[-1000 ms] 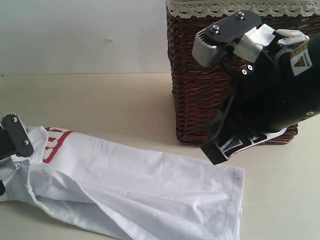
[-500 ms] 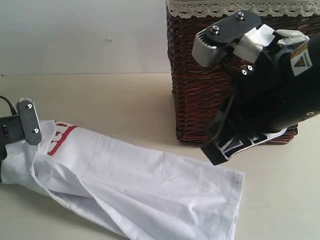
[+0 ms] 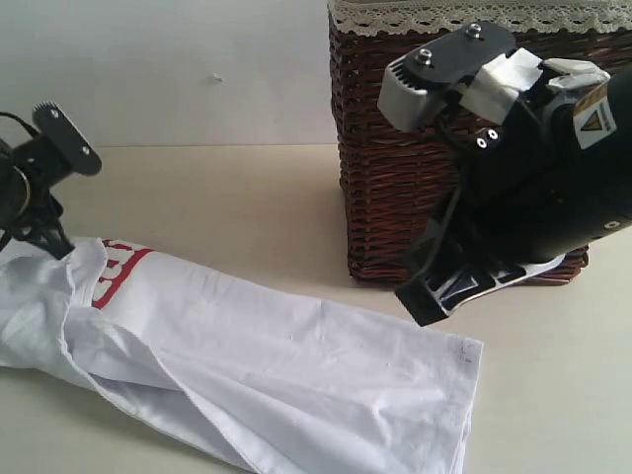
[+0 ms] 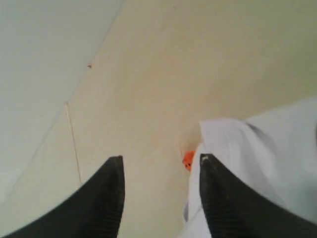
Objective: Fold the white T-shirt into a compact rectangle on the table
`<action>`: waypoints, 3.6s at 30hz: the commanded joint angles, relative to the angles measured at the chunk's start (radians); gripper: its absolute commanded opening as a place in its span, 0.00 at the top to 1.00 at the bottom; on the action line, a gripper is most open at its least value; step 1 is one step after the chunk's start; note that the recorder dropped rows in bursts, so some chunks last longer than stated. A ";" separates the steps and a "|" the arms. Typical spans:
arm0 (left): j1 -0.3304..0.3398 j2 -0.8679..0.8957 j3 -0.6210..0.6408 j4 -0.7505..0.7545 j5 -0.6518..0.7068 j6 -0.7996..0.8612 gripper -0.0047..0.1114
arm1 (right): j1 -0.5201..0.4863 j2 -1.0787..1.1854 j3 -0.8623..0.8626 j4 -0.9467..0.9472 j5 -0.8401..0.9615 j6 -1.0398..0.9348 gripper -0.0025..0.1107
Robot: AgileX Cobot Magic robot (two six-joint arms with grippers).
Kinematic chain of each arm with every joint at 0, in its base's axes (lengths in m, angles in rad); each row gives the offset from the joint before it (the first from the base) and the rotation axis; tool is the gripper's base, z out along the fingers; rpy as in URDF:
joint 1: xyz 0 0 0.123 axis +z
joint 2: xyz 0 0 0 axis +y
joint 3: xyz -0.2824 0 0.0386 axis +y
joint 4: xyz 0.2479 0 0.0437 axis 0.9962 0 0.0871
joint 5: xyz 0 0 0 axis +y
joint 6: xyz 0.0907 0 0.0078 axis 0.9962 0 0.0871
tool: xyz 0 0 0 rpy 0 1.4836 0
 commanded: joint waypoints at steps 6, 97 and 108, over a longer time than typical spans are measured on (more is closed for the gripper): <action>0.048 -0.044 -0.084 -0.619 -0.057 0.274 0.96 | 0.003 -0.006 -0.005 0.019 0.009 -0.001 0.98; 0.357 -0.243 0.057 -1.406 0.044 0.743 0.84 | -0.100 0.597 -0.005 -0.149 -0.372 0.142 0.98; 0.281 -0.512 0.165 -1.595 0.284 0.979 0.64 | -0.008 0.287 -0.021 -0.108 -0.312 0.138 0.98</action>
